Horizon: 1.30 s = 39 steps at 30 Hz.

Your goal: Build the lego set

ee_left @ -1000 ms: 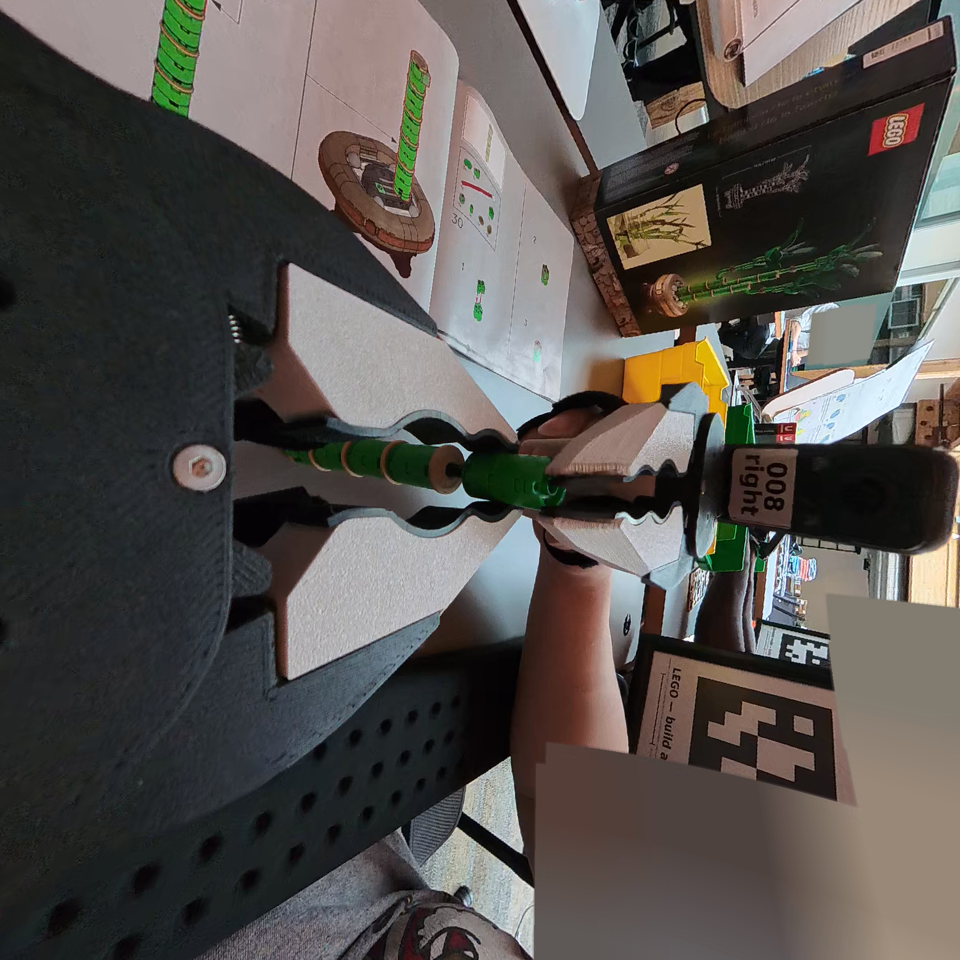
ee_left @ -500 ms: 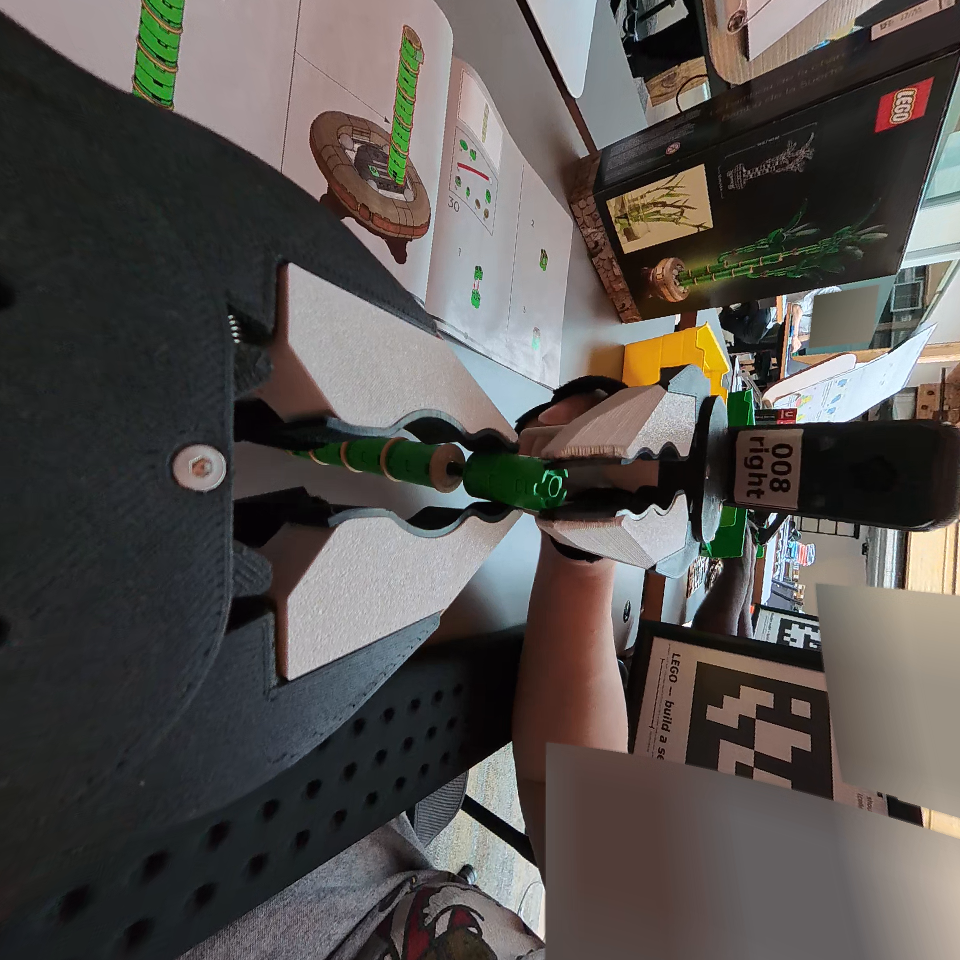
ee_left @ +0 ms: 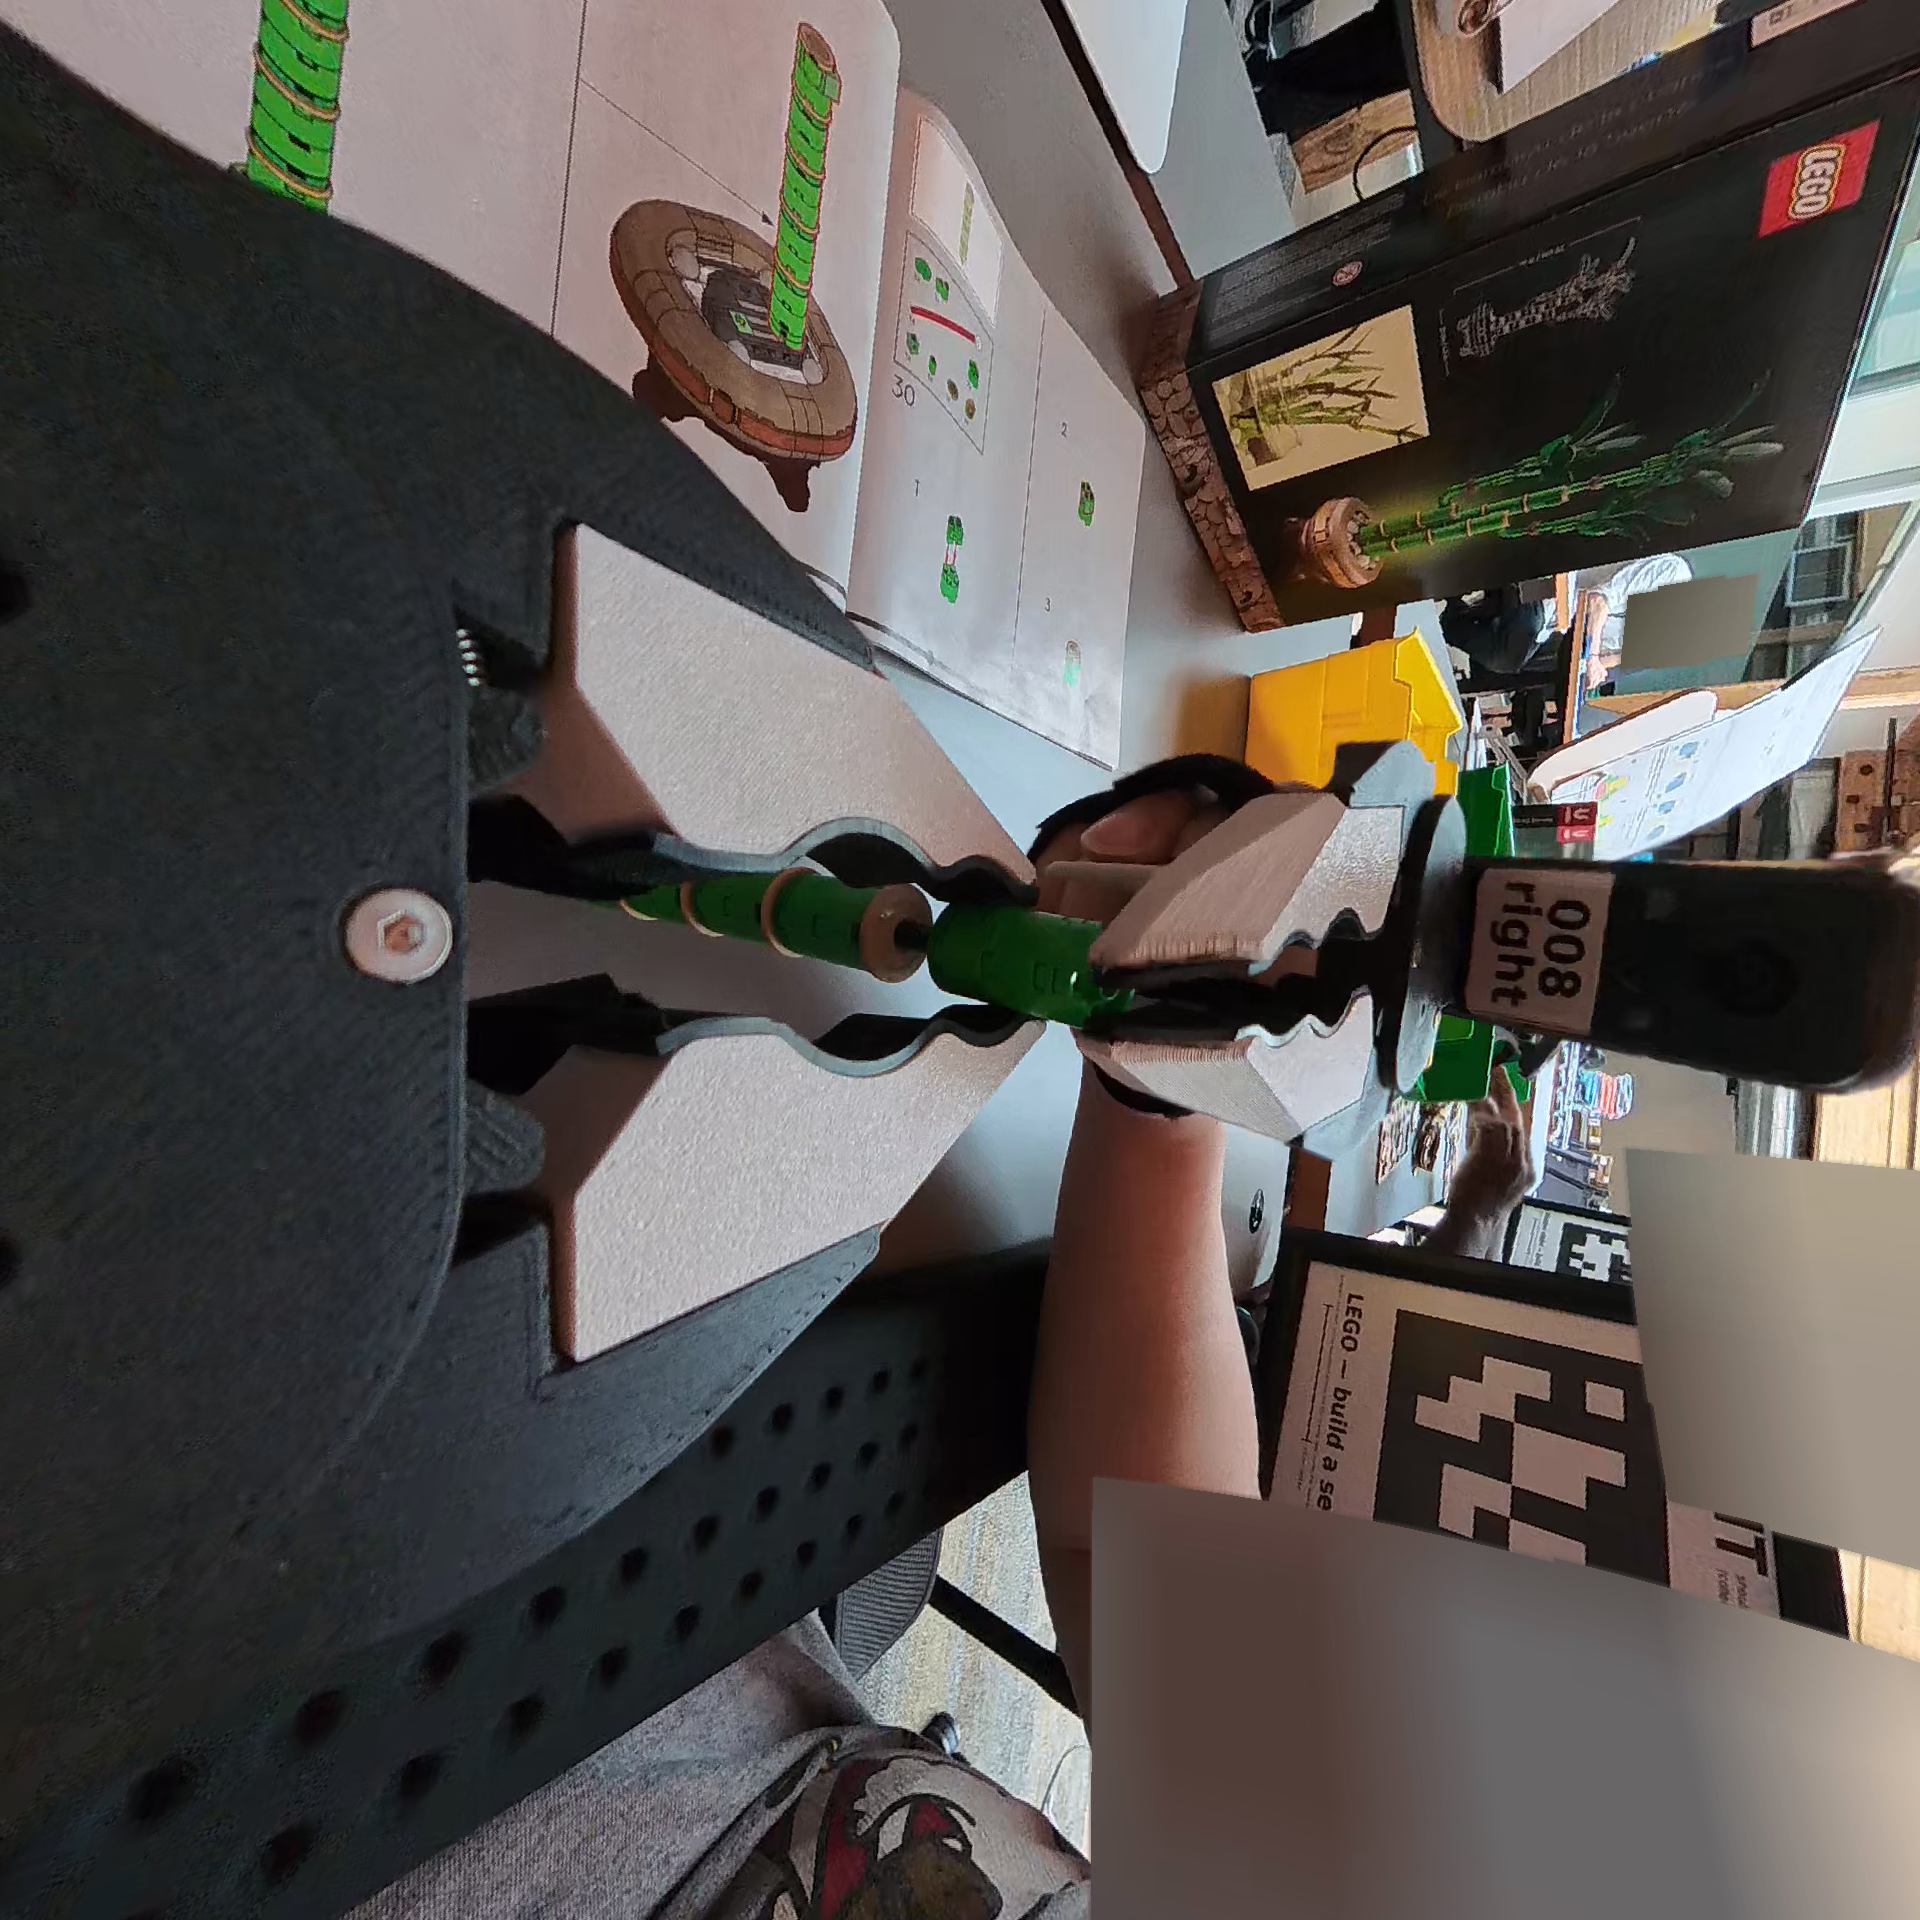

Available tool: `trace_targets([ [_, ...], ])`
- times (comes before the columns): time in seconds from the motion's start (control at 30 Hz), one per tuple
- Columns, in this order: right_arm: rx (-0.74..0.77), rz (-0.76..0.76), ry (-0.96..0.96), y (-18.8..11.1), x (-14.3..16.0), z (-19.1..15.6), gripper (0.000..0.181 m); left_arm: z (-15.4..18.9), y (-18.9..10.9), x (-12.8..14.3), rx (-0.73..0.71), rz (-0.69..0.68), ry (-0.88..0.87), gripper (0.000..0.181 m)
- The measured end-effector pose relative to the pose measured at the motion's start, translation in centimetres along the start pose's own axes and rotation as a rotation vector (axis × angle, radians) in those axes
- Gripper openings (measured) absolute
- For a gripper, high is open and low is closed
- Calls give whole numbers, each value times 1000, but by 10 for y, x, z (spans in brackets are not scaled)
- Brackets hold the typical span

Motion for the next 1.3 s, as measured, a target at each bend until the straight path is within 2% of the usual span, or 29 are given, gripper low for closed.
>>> trace_targets([
  [0.23,-9,2,7,1,1,1,5,-1,-1,0,-3,1,-9,18],
  [0.3,-6,-3,35,1,2,2,14,0,0,0,8,-1,-11,18],
  [0.5,-8,-2,23,0,0,0,11,1,1,1,18,0,-18,18],
  [0.6,-15,31,23,0,-3,0,3,1,1,1,18,-1,-19,18],
  [0.73,-11,0,20,0,0,0,9,1,1,1,19,-1,-21,18],
  [1.3,-30,16,-9,0,3,-1,7,0,1,2,12,-3,-27,18],
])
Point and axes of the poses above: each gripper's, where its closed fingertips meet, y out along the fingers, x out of its underside, z = x × y across the jaws, the point moved 8 cm from there along -y, back along the fingers, and after that the axes turned 14 degrees about z, right-handed, at the moved point
